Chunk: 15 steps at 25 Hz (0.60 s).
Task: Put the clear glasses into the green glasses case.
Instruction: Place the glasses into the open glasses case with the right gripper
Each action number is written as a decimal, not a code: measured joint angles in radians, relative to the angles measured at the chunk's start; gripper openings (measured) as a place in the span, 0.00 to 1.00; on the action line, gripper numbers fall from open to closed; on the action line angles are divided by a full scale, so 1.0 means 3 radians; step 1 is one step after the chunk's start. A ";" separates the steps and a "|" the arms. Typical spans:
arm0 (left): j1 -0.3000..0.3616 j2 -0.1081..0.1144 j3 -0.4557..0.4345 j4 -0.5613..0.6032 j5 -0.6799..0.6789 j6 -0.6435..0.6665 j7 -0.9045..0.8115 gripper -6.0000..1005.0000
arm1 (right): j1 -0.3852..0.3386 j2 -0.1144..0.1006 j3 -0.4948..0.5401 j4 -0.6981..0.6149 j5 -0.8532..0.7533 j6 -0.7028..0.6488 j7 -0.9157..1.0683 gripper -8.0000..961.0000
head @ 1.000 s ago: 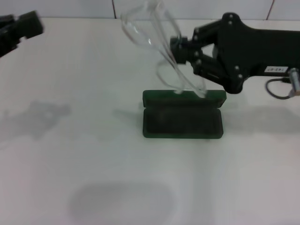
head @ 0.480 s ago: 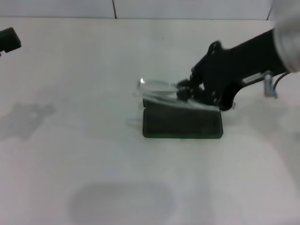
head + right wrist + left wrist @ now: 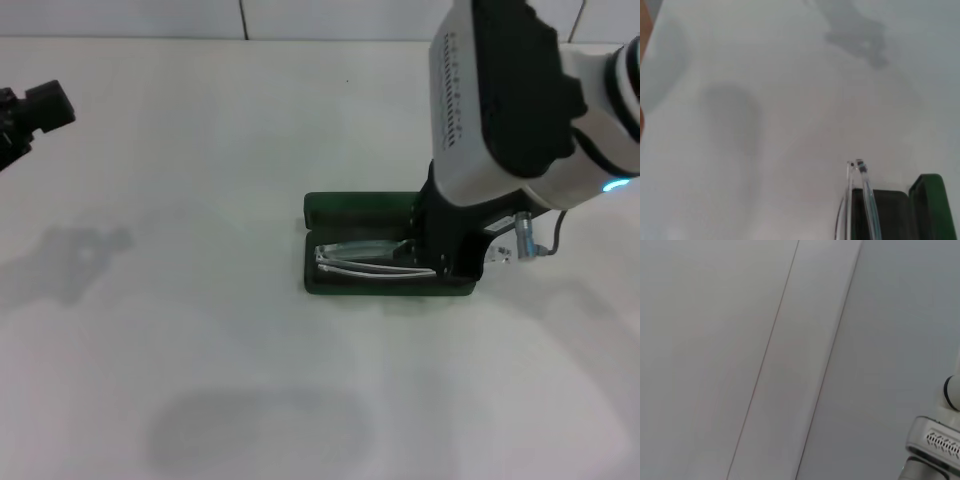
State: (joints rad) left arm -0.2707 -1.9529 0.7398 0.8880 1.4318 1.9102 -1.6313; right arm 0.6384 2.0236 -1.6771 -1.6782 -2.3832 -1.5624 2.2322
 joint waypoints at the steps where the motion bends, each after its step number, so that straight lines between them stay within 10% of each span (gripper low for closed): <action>1: -0.0008 -0.0003 0.0000 -0.0011 0.0004 0.0000 0.0001 0.05 | -0.0001 -0.0001 -0.0028 0.0013 -0.0026 0.0026 0.0000 0.08; 15: -0.0173 0.0000 -0.0002 -0.0162 0.0086 -0.0023 0.0044 0.05 | 0.0041 0.0006 -0.0602 0.0490 -0.0536 0.0845 -0.0058 0.08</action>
State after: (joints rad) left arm -0.3227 -1.9530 0.7393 0.8394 1.4576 1.9034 -1.6181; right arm 0.6506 2.0255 -1.8579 -1.5313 -2.5441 -1.3090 2.2149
